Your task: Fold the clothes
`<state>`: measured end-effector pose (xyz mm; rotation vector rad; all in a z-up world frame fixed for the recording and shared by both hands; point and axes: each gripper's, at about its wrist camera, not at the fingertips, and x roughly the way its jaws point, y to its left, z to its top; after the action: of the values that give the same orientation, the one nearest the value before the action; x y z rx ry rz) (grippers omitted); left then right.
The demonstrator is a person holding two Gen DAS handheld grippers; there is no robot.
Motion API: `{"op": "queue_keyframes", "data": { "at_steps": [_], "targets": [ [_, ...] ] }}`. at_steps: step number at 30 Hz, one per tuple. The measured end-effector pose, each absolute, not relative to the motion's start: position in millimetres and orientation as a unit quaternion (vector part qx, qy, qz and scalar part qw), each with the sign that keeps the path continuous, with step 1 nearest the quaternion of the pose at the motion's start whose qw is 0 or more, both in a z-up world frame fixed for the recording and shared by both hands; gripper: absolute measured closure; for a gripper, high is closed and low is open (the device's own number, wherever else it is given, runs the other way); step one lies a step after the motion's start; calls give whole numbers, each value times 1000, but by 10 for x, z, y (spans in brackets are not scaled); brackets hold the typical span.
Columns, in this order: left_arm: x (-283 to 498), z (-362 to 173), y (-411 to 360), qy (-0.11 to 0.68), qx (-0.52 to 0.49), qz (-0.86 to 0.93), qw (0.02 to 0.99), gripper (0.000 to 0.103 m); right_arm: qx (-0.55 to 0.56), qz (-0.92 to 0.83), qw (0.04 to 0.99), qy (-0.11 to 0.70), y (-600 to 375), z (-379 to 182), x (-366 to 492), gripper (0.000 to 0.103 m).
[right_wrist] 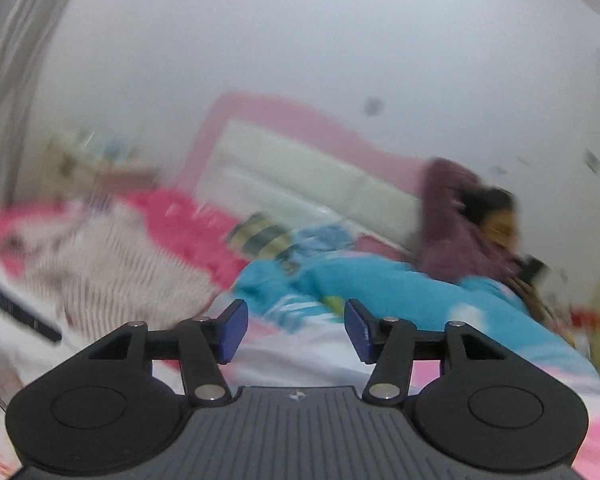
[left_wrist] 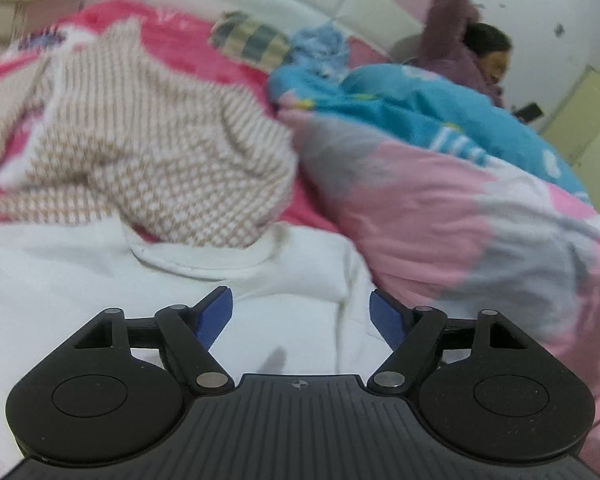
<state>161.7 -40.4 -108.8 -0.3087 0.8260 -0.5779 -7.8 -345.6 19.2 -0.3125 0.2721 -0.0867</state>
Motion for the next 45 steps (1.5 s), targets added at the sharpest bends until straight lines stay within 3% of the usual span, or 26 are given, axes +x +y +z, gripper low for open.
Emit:
{"op": "queue_keyframes", "data": {
  "at_steps": [4,9,15,19,23,29,33,36,40,45],
  "targets": [
    [1130,-807,-428,400,-113,-299,859,23,-70,-46,986,144,-3722,595,-901,44],
    [353,-858,-637,454,-36,-338,823,22,45,4,968,246,-3836,408,-1742,44],
    [-556,-1453,-853,558,8,-393,731,22,211,37,875,435,-3724,-1020,-2096,45],
    [-964,-1734,-930,578,30,-425,695,25,346,24,802,487,-3784,-1845,-1925,49],
    [-1325,-1717,-1033,519,102,-473,704,25,427,28,743,514,-3827,-2238,-1748,52],
    [-1948,-1615,-1247,334,287,-531,724,29,413,36,754,511,-3816,-2169,-1946,52],
    [-2155,-1788,-1327,277,377,-524,712,49,364,54,786,497,-3755,-1985,-2244,52],
    [-2256,-1880,-1307,250,411,-502,719,56,282,90,815,498,-3486,-1882,-2370,52],
    [-2205,-1817,-1270,261,380,-487,742,89,161,126,844,495,-3085,-1819,-2412,52],
    [-1984,-1719,-1209,307,311,-468,768,96,140,122,856,483,-2994,-1902,-2375,53]
  ]
}}
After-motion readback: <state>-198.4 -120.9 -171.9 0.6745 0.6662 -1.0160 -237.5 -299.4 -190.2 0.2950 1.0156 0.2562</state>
